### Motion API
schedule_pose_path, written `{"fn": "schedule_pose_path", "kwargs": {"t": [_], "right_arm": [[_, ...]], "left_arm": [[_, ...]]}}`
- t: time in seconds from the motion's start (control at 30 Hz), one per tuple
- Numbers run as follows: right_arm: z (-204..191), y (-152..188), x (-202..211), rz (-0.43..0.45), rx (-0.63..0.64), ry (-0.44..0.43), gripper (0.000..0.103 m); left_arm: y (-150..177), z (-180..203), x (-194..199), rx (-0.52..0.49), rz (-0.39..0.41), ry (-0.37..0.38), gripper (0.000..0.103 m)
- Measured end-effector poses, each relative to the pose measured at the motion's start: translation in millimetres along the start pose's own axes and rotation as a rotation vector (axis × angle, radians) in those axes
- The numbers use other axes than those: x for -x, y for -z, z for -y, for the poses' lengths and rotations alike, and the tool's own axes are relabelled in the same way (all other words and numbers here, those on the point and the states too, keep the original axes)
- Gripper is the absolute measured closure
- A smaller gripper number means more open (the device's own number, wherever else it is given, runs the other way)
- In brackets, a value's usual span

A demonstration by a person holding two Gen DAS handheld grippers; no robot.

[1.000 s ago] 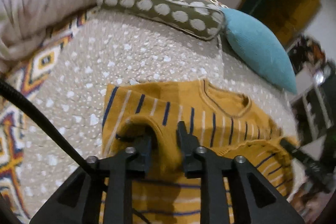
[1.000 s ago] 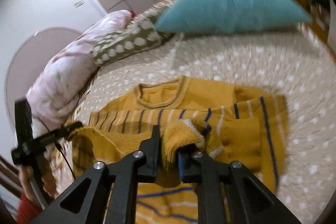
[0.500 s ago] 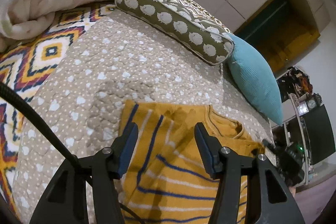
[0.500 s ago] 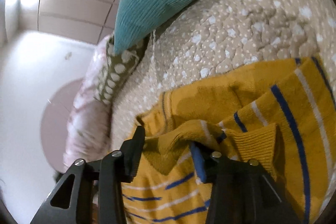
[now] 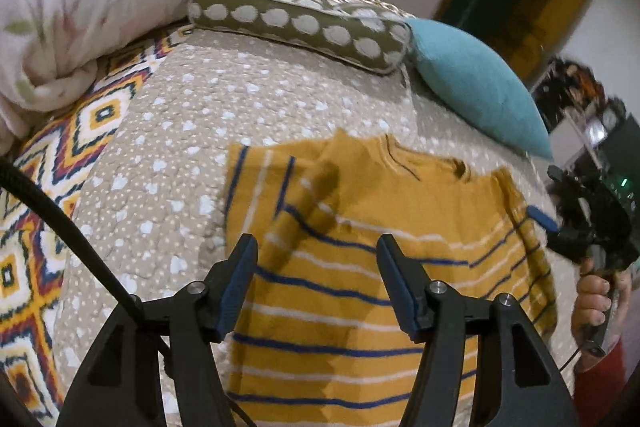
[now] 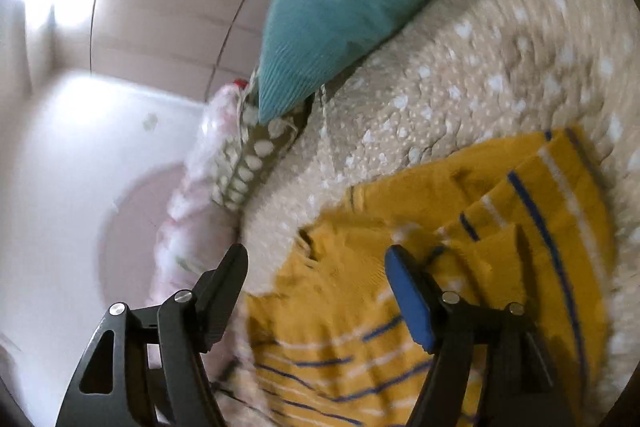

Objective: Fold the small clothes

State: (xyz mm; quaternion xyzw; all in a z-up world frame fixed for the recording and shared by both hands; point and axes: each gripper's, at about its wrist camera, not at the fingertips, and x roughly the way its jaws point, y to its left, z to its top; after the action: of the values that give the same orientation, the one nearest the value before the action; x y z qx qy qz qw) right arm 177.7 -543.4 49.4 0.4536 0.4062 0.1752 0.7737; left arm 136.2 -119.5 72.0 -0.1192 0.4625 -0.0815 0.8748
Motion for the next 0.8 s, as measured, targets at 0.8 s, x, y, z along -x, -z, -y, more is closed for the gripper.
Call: {"fn": "schedule_pose_path", "kwargs": {"t": [0.8], "right_arm": [[7.5, -22.6, 56.1, 0.065, 0.313, 0.437, 0.052]], "left_arm": [[1.8, -31.7, 29.6, 0.128, -0.026, -0.045, 0.036]]}}
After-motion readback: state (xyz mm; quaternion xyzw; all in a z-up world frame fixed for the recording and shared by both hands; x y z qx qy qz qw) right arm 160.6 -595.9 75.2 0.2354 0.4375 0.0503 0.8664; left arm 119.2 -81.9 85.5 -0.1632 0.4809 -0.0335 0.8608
